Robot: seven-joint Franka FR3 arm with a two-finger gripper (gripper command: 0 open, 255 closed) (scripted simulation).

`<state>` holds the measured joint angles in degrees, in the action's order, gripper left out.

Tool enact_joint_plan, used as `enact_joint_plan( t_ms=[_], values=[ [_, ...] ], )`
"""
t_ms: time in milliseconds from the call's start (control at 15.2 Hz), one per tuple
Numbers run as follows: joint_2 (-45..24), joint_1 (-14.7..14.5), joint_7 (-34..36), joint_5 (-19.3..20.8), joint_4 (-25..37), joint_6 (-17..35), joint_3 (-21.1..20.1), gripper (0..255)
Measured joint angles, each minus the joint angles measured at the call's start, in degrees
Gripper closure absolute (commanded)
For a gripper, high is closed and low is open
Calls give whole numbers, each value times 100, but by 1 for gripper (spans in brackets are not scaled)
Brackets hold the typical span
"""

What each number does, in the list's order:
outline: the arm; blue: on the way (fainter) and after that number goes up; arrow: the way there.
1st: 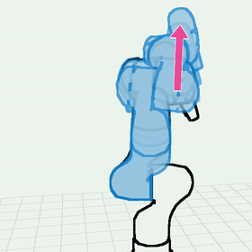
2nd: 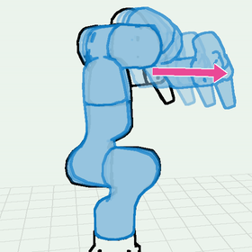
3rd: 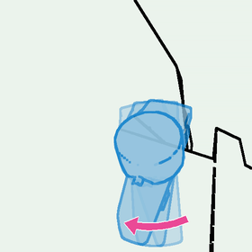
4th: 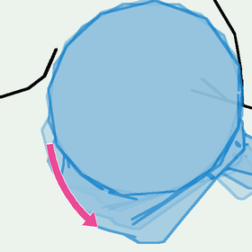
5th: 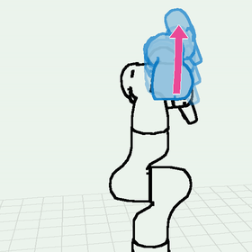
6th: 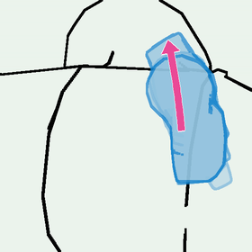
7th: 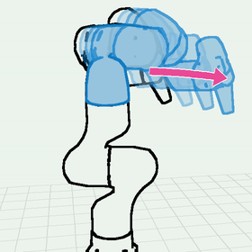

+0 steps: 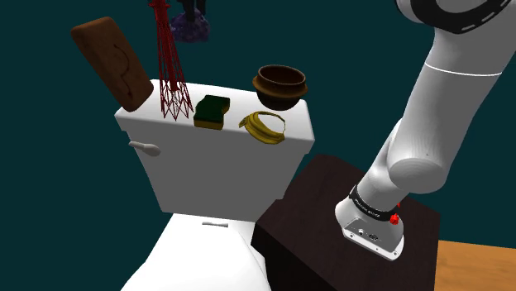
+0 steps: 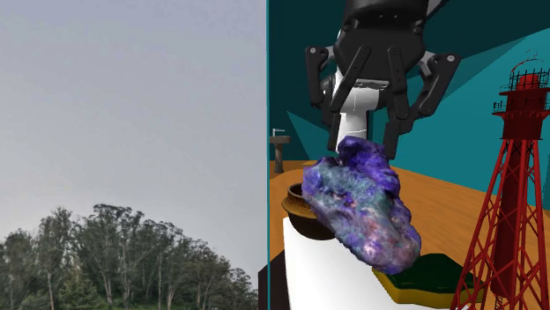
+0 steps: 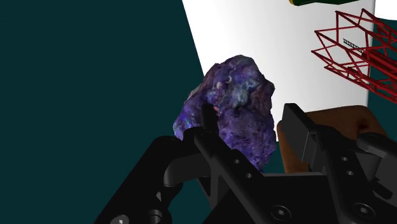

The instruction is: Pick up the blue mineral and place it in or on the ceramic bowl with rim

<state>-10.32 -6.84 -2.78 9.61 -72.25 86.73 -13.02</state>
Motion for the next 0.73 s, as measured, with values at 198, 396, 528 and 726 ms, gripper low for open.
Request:
enact_joint_plan(
  t_ms=[198,396,528,726],
  values=[
    [-164,-50,-6,48,485,-327,-15,255],
    [-136,-42,-50,44,651,-521,-11,255],
    [341,68,-128,-79,72,-392,21,255],
    [1134,225,-317,-274,-868,-204,123,255]
  ],
)
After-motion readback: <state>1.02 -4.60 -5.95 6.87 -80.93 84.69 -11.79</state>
